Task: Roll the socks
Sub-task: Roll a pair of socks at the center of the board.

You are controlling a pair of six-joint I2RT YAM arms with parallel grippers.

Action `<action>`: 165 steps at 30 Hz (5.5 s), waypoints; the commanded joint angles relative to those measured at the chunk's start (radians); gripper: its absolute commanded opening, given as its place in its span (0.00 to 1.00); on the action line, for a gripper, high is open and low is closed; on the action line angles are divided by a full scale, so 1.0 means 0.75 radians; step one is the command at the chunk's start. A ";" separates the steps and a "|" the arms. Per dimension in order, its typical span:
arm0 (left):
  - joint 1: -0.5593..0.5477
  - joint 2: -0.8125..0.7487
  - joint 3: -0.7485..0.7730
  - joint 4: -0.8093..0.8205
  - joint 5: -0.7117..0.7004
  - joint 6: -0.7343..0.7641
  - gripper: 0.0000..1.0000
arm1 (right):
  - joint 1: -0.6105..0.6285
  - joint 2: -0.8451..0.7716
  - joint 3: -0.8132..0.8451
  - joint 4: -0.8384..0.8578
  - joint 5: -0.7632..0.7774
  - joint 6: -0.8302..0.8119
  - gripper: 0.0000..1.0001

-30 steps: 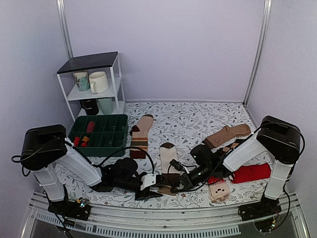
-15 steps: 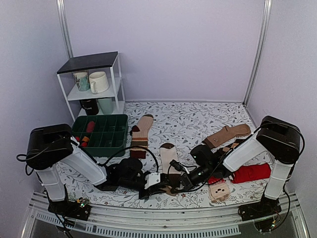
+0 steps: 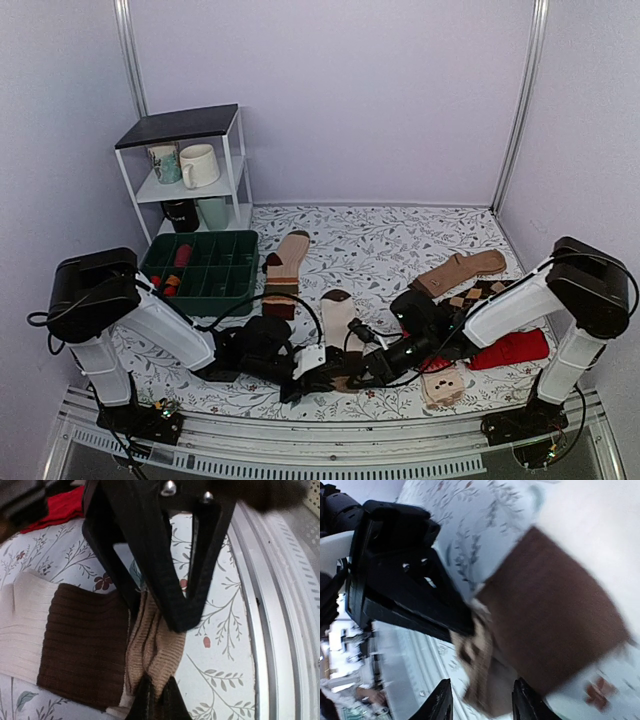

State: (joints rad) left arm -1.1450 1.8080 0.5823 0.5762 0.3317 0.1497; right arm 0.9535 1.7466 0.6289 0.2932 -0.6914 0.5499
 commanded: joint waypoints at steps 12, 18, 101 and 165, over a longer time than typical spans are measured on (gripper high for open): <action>0.129 0.058 -0.011 -0.286 0.286 -0.304 0.00 | 0.240 -0.649 -0.435 0.335 0.705 -0.556 0.50; 0.155 0.091 0.011 -0.305 0.320 -0.308 0.00 | 0.371 -0.488 -0.320 0.321 0.743 -0.786 0.53; 0.071 -0.048 -0.066 0.082 0.144 0.120 0.35 | -0.025 0.240 -0.041 -0.219 0.022 -0.151 0.00; 0.206 0.120 0.108 -0.505 0.386 -0.279 0.00 | 0.414 -0.118 -0.187 0.291 0.777 -0.817 0.43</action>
State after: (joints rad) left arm -0.9974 1.8408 0.6857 0.3527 0.6506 -0.0608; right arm 1.2545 1.6260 0.4706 0.5282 -0.1059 -0.0849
